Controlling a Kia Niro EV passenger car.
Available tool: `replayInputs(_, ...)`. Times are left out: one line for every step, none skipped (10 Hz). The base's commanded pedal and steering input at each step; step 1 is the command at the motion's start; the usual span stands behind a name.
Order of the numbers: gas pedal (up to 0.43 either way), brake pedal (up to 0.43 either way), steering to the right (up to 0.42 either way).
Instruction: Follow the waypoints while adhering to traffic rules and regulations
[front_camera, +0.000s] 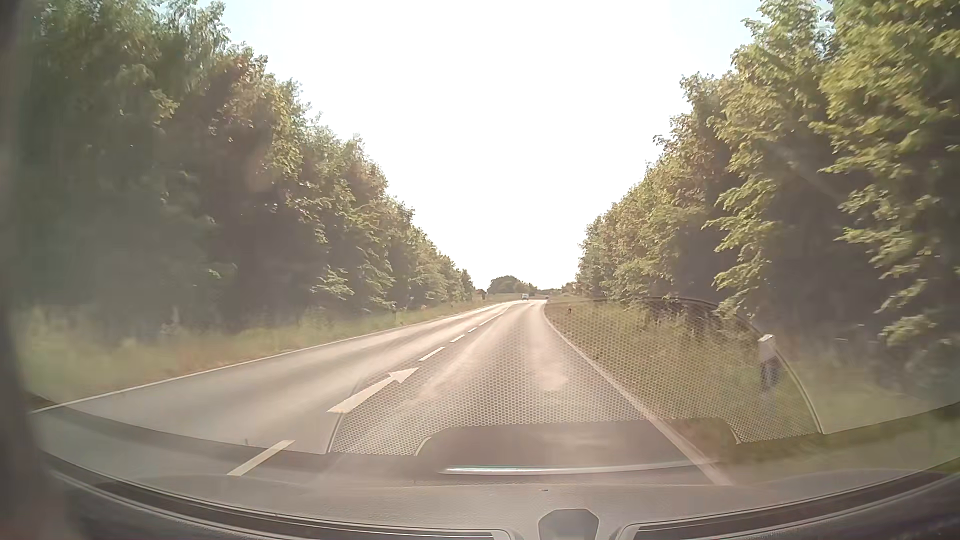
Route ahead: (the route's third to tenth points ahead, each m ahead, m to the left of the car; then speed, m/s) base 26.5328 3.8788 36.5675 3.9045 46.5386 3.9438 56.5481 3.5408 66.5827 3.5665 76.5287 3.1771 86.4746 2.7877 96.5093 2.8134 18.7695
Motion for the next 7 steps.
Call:
replayInputs(0.228, 0.006, 0.005)
replayInputs(0.228, 0.006, 0.005)
replayInputs(0.228, 0.006, 0.005)
replayInputs(0.228, 0.006, 0.005)
replayInputs(0.228, 0.006, 0.005)
replayInputs(0.228, 0.006, 0.005)
replayInputs(0.228, 0.000, 0.005)
